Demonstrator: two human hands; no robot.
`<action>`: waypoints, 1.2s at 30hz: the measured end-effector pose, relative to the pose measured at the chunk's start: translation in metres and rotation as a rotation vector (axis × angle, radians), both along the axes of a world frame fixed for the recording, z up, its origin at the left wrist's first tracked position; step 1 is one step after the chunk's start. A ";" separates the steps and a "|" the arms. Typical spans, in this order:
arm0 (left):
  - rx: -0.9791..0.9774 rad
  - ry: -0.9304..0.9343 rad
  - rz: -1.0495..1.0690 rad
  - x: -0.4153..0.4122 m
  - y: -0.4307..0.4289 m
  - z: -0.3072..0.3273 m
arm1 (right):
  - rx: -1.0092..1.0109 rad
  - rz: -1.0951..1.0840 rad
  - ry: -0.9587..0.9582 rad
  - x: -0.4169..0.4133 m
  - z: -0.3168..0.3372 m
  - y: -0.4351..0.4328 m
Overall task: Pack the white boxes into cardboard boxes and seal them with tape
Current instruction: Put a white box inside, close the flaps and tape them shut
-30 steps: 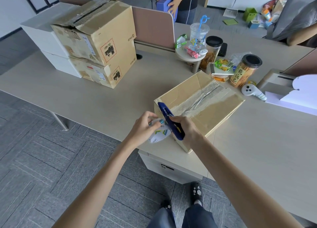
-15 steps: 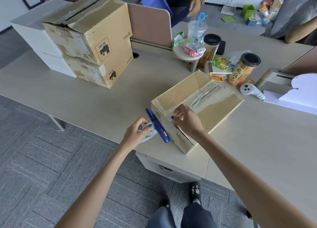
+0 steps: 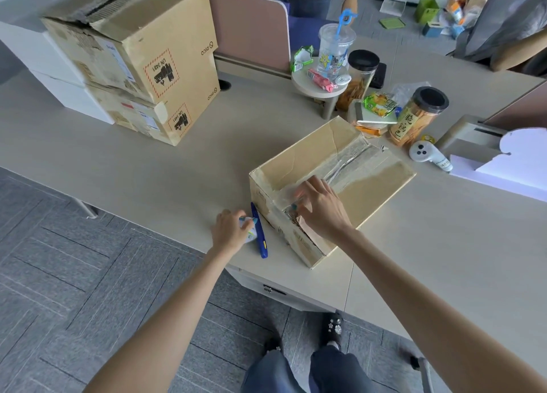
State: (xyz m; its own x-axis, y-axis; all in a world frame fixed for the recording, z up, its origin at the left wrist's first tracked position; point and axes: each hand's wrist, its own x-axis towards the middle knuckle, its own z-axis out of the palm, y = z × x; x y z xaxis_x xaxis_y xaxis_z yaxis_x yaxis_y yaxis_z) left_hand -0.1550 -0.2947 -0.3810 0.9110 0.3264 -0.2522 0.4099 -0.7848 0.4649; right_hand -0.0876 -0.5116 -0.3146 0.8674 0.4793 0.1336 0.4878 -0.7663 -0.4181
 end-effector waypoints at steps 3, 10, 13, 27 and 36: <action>0.086 -0.085 -0.015 -0.003 -0.010 0.004 | 0.012 0.046 0.006 0.004 0.000 -0.004; 0.140 -0.530 -0.062 -0.003 -0.055 0.039 | 0.036 0.121 0.032 0.031 0.005 -0.029; 0.156 -0.593 0.040 -0.001 -0.080 0.051 | 0.025 0.152 0.026 0.049 0.007 -0.050; 0.306 -0.314 -0.228 0.042 -0.168 0.052 | -0.275 0.509 -0.061 0.139 0.004 -0.138; 0.415 -0.150 -0.307 0.052 -0.174 0.047 | -0.402 0.692 -0.139 0.156 -0.020 -0.141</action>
